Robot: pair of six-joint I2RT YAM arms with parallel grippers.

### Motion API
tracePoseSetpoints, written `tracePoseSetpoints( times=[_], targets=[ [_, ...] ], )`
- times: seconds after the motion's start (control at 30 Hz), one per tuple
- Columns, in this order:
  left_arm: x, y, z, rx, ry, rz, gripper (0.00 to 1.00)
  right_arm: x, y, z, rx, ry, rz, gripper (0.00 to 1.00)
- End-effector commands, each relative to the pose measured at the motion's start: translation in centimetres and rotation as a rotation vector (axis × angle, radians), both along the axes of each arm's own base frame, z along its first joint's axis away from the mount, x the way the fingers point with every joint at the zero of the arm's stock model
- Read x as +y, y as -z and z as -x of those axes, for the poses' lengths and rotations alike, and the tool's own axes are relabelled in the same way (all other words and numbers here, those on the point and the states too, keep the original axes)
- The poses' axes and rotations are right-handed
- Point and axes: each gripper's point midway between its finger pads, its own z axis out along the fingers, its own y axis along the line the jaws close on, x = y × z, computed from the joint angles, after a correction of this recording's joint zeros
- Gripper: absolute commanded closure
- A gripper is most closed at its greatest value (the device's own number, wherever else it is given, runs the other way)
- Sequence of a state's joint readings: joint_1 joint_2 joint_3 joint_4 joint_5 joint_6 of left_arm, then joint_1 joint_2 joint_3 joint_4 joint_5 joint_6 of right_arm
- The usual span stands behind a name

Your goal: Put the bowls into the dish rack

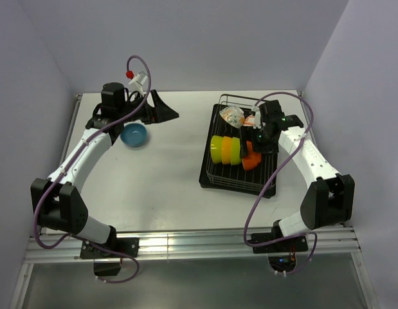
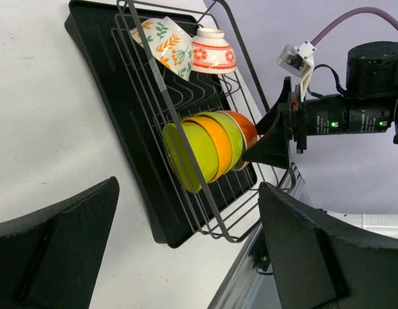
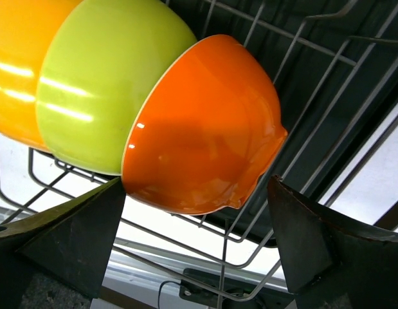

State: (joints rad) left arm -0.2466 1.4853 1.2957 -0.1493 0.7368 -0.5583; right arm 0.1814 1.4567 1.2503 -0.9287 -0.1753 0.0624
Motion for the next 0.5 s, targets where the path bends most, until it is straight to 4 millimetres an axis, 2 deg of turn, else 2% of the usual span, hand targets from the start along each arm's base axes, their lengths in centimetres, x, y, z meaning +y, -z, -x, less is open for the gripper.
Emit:
tracePoseSetpoints(
  times=[0.0, 0.13, 0.17, 0.23, 0.27, 0.33, 0.47],
  targets=[
    [0.8, -0.5, 0.6, -0.036, 0.014, -0.014, 0.04, 0.9, -2.4, -0.7, -0.071, -0.013, -0.045, 0.02],
    [2.5, 0.8, 0.2, -0.020, 0.002, -0.051, 0.04, 1.0, -3.3, -0.9, -0.092, -0.017, -0.049, 0.00],
    [3.5, 1.0, -0.1, -0.018, -0.014, -0.062, 0.04, 0.9, -3.5, -0.9, -0.098, -0.016, -0.041, 0.00],
    [4.8, 2.4, -0.3, -0.005, -0.016, -0.111, 0.04, 0.7, -4.2, -1.0, -0.117, -0.016, -0.034, 0.00],
    [6.2, 2.7, -0.8, -0.005, -0.044, -0.130, 0.03, 0.6, -4.5, -1.0, -0.127, -0.012, -0.031, 0.00],
    [8.2, 4.7, -1.2, 0.022, -0.070, -0.200, 0.04, 0.3, -5.5, -1.1, -0.154, -0.010, -0.025, 0.00],
    [14.0, 8.3, -2.3, 0.077, -0.172, -0.326, 0.05, 0.1, -7.5, -1.1, -0.214, -0.009, -0.036, 0.00]
  ],
)
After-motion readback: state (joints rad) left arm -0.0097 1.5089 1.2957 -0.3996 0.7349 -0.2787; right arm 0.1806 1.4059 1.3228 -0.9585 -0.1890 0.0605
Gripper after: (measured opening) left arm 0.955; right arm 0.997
